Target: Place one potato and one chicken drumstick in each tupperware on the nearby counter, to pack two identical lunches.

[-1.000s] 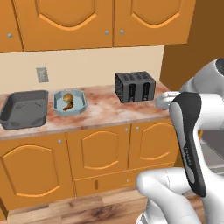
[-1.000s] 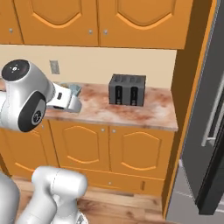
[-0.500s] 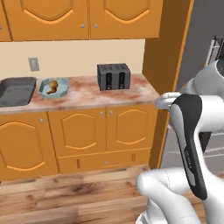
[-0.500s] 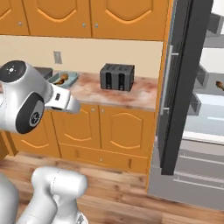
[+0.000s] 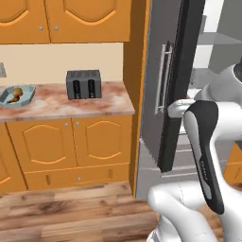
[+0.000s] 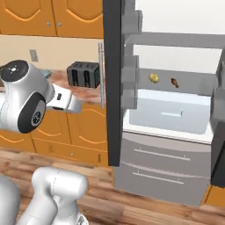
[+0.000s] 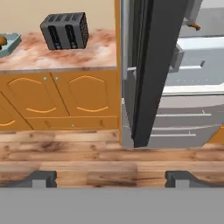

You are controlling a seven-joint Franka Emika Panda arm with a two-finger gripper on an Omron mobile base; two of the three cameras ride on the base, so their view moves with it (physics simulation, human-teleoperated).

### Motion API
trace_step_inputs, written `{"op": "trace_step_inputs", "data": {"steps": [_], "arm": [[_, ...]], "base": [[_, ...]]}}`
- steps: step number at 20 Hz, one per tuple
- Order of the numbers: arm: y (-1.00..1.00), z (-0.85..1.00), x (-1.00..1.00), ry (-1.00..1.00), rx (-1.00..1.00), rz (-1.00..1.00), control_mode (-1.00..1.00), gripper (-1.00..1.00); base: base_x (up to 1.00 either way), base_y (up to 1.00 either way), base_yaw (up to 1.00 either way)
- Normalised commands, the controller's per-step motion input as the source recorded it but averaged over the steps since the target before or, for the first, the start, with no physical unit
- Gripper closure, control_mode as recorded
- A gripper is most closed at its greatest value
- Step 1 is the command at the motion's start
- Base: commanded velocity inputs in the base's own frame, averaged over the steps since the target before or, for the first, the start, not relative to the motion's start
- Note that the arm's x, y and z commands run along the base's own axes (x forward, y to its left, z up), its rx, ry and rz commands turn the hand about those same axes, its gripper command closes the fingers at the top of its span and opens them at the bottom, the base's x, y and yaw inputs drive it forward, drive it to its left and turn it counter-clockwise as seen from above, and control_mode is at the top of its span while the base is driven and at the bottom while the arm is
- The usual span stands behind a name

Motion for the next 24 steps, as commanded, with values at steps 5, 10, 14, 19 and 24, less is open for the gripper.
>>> {"op": "trace_step_inputs", "data": {"steps": [5, 10, 14, 19, 24], "arm": [[0.00, 0.00, 0.00, 0.00, 0.00, 0.00, 1.00, -1.00], [0.00, 0.00, 0.00, 0.00, 0.00, 0.00, 1.00, -1.00], [0.00, 0.00, 0.00, 0.00, 0.00, 0.00, 1.00, -1.00], [0.00, 0.00, 0.00, 0.00, 0.00, 0.00, 1.00, -1.00], [0.00, 0.00, 0.00, 0.00, 0.00, 0.00, 1.00, -1.00]], "base": [[-0.17, -1.00, 0.01], [0.00, -0.99, 0.00], [0.06, -0.66, 0.00], [0.68, -0.04, 0.00], [0.95, 0.00, 0.00]]}}
